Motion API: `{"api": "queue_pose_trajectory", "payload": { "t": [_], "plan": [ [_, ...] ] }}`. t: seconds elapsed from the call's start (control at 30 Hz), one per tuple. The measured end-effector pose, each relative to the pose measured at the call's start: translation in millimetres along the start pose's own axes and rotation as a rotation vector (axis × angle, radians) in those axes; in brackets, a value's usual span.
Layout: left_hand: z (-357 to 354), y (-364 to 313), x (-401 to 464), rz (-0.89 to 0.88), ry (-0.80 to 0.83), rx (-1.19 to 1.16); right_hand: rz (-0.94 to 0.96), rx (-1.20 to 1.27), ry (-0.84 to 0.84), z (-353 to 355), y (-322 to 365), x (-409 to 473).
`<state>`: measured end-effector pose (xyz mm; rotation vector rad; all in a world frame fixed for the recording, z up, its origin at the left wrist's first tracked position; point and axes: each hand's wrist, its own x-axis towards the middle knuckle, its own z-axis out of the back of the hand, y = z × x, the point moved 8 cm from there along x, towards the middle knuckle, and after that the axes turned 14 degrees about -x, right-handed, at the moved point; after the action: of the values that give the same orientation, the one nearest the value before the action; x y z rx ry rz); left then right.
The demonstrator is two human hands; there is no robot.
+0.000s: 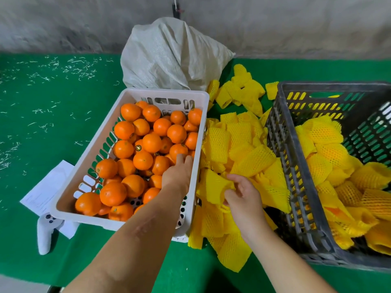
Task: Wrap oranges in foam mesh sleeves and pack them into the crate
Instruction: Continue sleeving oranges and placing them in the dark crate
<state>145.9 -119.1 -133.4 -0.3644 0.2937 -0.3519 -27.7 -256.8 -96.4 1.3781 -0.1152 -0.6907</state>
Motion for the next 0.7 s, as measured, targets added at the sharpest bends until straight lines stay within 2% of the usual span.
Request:
{"api": "queue_pose_trajectory", "payload": {
  "t": [0.07, 0.13, 0.23, 0.3, 0.4, 0.47, 0.53, 0.63, 0.7],
  "plan": [
    [14.5, 10.5, -5.9, 0.125, -0.02, -0.165, -0.032, 0.021, -0.006, 4.5, -2.6, -3.2],
    [40.1, 22.2, -15.5, 0.167, -0.103, -0.407, -0.057, 0.061, -0.007, 10.2, -3.8, -7.3],
    [83.7, 23.0, -44.4, 0.07, -0.282, -0.889, -0.079, 0.142, -0.038, 20.2, -3.2, -13.9],
    [98.2, 2.9, -70.4, -0.037, -0.307, -1.188, -0.085, 0.199, -0.078, 27.3, 3.1, -18.0],
    [88.2, -44.1, -98.4, -0.168, -0.105, -1.438, -0.033, 0.181, -0.13, 33.5, 20.3, -21.7],
    [65.7, -69.1, -112.6, -0.166, 0.095, -1.521, 0.038, 0.125, -0.154, 36.5, 35.0, -25.0],
    [47.0, -83.2, -124.3, -0.16, 0.23, -1.559, 0.103, 0.038, -0.152, 37.9, 47.7, -30.8],
    [42.7, -83.7, -131.3, -0.179, 0.263, -1.623, 0.118, 0.0, -0.133, 37.0, 50.6, -39.7],
    [46.3, -80.3, -132.7, -0.172, 0.295, -1.688, 0.096, 0.035, -0.191, 42.3, 46.4, -42.5]
  ]
}}
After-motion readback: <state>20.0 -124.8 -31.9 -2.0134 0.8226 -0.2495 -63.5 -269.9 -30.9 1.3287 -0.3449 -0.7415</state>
